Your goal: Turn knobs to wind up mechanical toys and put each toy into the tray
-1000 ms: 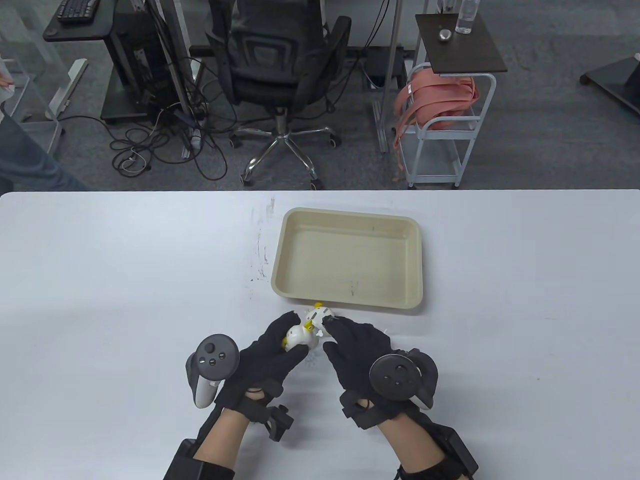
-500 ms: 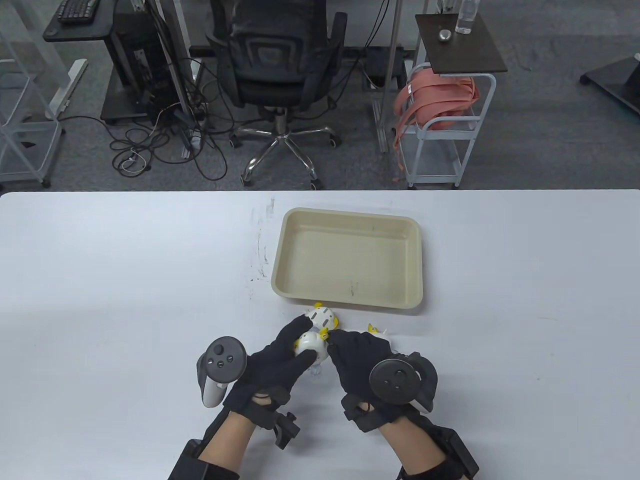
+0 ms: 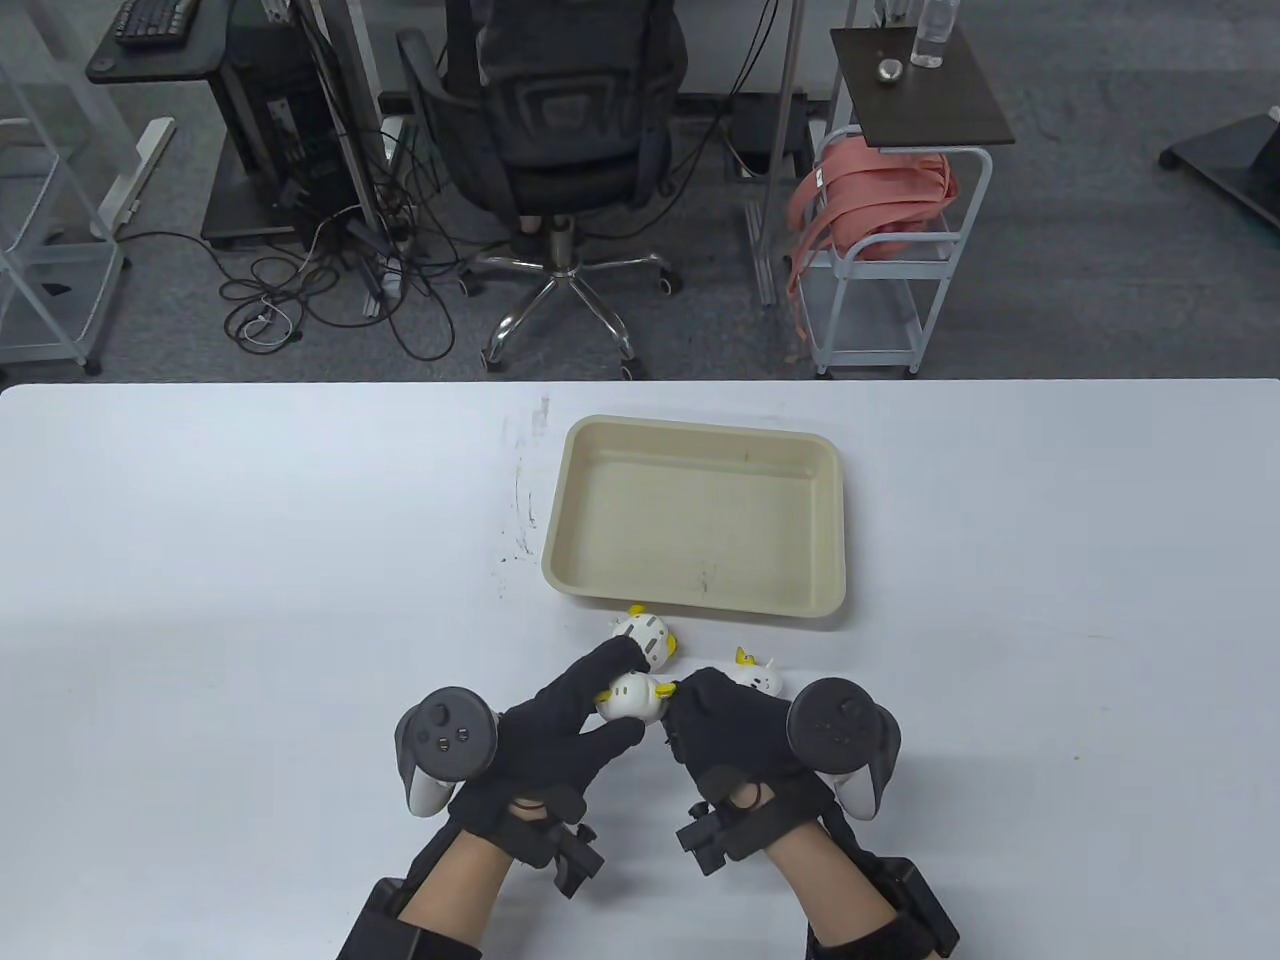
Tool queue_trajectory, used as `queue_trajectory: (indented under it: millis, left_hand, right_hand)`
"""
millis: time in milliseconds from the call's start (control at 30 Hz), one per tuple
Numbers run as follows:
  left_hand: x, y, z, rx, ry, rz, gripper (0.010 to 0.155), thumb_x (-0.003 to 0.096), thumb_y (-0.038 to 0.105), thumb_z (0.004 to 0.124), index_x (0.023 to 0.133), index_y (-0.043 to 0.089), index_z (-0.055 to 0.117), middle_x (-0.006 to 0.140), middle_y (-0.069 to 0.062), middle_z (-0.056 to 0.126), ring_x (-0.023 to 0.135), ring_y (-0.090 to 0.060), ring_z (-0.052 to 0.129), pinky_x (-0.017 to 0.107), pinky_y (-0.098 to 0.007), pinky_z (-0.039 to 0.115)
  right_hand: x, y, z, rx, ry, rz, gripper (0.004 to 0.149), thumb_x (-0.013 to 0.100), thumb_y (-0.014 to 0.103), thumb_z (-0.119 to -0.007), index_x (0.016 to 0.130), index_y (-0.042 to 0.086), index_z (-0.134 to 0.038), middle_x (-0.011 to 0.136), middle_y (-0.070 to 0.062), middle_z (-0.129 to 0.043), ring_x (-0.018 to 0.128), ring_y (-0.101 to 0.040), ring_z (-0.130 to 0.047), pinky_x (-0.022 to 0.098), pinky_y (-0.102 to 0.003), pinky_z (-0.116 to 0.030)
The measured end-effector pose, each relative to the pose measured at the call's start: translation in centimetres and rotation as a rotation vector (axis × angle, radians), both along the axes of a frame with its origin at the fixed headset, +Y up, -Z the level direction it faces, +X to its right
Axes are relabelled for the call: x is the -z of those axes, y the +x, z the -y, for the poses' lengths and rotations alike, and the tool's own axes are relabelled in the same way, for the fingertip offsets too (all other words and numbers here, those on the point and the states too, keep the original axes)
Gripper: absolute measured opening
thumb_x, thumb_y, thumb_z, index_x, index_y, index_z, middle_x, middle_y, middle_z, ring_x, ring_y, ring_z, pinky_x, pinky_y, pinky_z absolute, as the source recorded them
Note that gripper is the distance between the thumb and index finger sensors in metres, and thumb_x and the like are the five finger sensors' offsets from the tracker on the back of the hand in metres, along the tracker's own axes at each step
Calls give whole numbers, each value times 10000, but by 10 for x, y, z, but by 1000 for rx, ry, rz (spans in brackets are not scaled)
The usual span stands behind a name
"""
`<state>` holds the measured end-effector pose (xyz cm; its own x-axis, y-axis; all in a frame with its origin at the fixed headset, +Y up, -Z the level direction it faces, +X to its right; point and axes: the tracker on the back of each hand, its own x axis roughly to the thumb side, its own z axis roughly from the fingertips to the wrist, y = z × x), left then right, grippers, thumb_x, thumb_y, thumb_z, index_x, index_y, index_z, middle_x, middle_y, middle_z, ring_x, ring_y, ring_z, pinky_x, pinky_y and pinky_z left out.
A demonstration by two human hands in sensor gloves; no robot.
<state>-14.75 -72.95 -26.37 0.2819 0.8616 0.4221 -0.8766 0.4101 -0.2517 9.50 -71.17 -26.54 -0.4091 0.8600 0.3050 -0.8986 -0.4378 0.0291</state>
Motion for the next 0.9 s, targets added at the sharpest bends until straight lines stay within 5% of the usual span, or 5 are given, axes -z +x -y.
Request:
queue_trajectory:
  millis: [333, 467, 633, 900]
  left_hand:
    - [0, -1, 1, 27, -2, -29, 698, 470, 451, 817, 1096, 277, 563, 1081, -31, 760, 832, -300, 942, 660, -473, 755]
    - [2, -2, 5, 42, -21, -56, 705, 473, 458, 796, 1097, 229, 561, 1046, -92, 789, 792, -304, 971, 631, -471, 776]
    - [3, -4, 6, 4, -53, -80, 718, 481, 477, 757, 1097, 179, 540, 1001, -137, 818, 752, -288, 992, 611, -455, 791]
    - [6, -4, 11, -96, -136, -25, 714, 492, 503, 741, 1084, 150, 555, 946, -156, 859, 678, -271, 1022, 578, -431, 814]
  right_hand:
    - [-3, -2, -2, -83, 96, 41, 449, 495, 372, -772, 594, -41, -916, 394, -152, -1022, 239, -258, -952, 368, -531, -787]
    - [-6, -5, -4, -98, 143, 19, 455, 499, 304, -800, 802, -35, -819, 658, -226, -959, 467, -339, -935, 485, -588, -715]
    - [-9, -14, -5, -169, 192, -48, 503, 511, 282, -760, 909, -22, -712, 812, -252, -861, 612, -386, -869, 557, -621, -643]
    - [-12, -17, -7, -231, 238, -28, 473, 505, 270, -695, 851, -51, -698, 733, -222, -896, 538, -354, -896, 528, -601, -676]
